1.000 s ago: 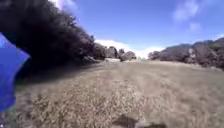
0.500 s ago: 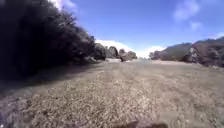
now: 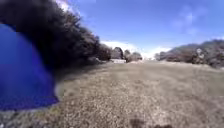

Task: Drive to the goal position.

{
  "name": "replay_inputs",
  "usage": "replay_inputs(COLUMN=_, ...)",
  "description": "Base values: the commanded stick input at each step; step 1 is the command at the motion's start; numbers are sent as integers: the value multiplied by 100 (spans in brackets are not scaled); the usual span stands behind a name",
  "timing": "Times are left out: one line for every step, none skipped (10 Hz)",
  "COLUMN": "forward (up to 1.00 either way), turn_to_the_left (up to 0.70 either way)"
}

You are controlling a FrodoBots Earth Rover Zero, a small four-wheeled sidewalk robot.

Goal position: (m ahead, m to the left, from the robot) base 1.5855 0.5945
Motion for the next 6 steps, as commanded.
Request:
replay_inputs(forward=0, turn_to_the_left=0)
replay_inputs(forward=0, turn_to_the_left=0)
replay_inputs(forward=0, turn_to_the_left=0)
replay_inputs(forward=0, turn_to_the_left=0)
replay_inputs(forward=7, turn_to_the_left=0)
replay_inputs(forward=18, turn_to_the_left=0)
